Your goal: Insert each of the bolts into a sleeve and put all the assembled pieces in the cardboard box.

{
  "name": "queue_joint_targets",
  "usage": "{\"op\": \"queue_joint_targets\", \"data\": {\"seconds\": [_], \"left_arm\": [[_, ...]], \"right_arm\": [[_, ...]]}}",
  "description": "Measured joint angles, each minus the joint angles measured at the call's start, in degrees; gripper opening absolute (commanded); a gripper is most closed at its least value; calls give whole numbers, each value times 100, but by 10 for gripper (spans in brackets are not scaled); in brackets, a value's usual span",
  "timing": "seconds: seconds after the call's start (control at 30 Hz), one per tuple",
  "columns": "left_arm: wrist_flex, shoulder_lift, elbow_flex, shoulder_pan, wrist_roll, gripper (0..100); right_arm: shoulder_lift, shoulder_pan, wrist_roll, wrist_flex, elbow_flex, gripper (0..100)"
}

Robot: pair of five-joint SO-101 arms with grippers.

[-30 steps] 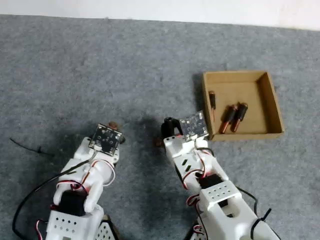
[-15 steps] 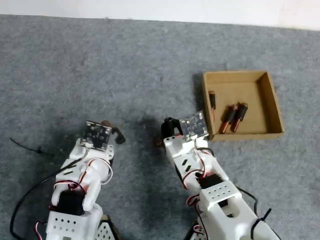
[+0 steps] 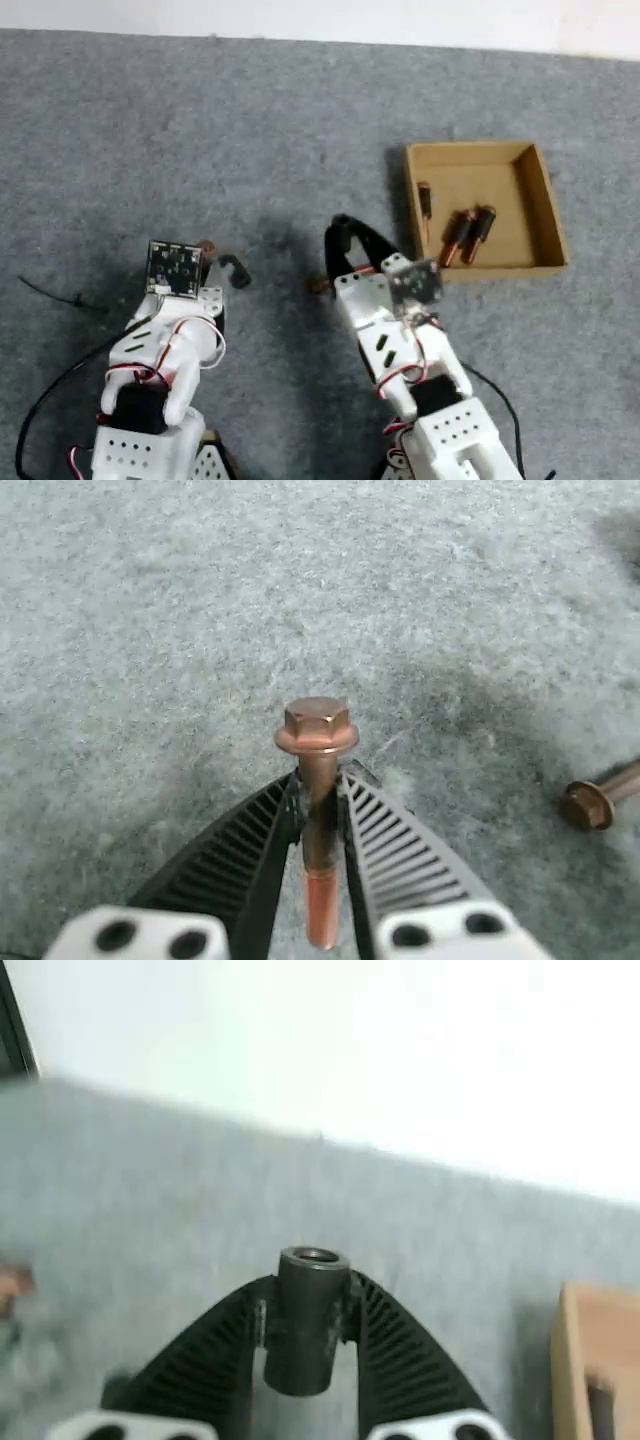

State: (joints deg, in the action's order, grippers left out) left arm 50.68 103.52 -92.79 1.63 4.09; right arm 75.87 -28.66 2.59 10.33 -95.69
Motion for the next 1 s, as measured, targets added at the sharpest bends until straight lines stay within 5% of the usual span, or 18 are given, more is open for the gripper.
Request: {"op": "queue_joint_targets", "data": {"seconds": [0.27, 0.47, 0.73, 1.0], "left_arm": [[35, 18, 9, 0, 18, 5], [35, 18, 35, 0, 141, 5], [-281, 18, 703, 0, 1688, 7], [-2505, 26, 273, 413, 4026, 7]], "right_arm": [[932, -360, 53, -791, -26, 5], [1240, -905, 826, -1644, -26, 5], [1292, -1327, 1380, -2479, -26, 5], [1292, -1371, 1407, -2497, -26, 5]]}}
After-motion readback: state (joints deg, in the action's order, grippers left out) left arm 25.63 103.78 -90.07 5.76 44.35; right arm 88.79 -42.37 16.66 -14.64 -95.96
